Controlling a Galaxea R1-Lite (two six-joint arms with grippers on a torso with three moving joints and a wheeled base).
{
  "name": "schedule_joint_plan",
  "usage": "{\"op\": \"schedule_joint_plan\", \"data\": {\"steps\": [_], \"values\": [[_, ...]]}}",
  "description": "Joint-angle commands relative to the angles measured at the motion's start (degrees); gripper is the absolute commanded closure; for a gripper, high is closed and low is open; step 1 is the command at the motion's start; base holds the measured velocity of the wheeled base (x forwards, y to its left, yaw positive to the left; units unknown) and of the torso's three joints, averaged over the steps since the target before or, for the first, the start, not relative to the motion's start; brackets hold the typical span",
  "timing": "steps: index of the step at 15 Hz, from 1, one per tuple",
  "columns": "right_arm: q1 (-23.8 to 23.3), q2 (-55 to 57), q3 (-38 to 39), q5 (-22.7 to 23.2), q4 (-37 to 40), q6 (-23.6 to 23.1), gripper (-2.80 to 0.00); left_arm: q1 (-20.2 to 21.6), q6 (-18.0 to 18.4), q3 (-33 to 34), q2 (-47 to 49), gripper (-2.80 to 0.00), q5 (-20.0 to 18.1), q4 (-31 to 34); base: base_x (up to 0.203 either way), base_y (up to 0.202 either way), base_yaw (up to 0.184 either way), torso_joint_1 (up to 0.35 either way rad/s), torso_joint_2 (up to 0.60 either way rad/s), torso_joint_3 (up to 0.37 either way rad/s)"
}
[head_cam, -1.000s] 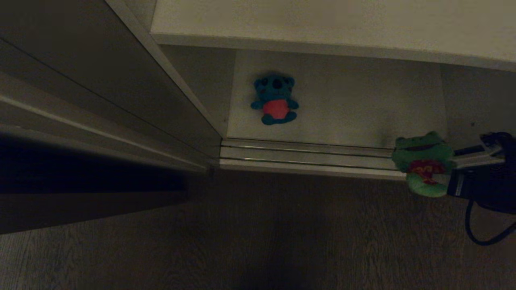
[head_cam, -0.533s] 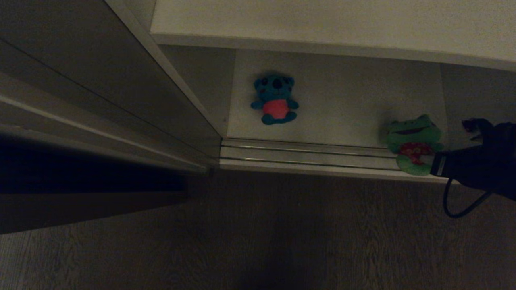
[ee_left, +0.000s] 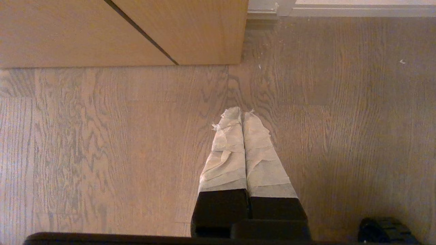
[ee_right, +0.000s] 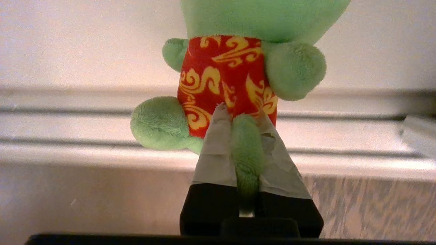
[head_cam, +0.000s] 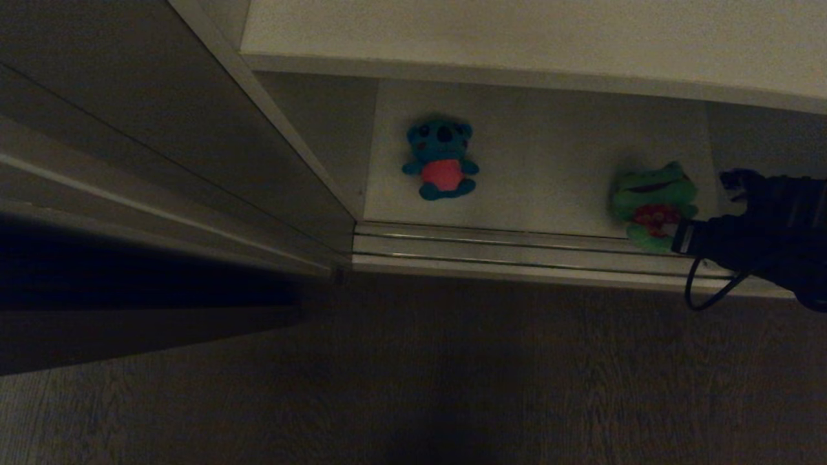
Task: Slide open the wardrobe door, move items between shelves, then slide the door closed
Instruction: Place the green doll on the lower shelf
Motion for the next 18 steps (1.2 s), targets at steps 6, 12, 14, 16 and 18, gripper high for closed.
{"op": "schedule_joint_plan", "data": {"steps": [6, 12, 14, 16, 18], "values": [[1.8, 6.4, -8.1, -3.7, -0.9, -0.1, 0.00, 0.0, 0.0, 0.0, 0.0, 0.00, 0.0, 0.0, 0.000, 0.000, 0.000, 0.000, 0.00, 0.000], [2.0, 7.2, -12.0, -4.7, -0.8, -0.1, 0.00, 0.0, 0.0, 0.0, 0.0, 0.00, 0.0, 0.0, 0.000, 0.000, 0.000, 0.000, 0.00, 0.000], [2.5, 8.3, -13.4, -5.0, -0.9, -0.4, 0.00, 0.0, 0.0, 0.0, 0.0, 0.00, 0.0, 0.0, 0.000, 0.000, 0.000, 0.000, 0.00, 0.000], [2.9, 9.7, -13.4, -5.6, -0.9, -1.1, 0.00, 0.0, 0.0, 0.0, 0.0, 0.00, 0.0, 0.0, 0.000, 0.000, 0.000, 0.000, 0.00, 0.000], [2.8, 11.1, -13.7, -6.2, -1.0, -0.5, 0.00, 0.0, 0.0, 0.0, 0.0, 0.00, 0.0, 0.0, 0.000, 0.000, 0.000, 0.000, 0.00, 0.000]]}}
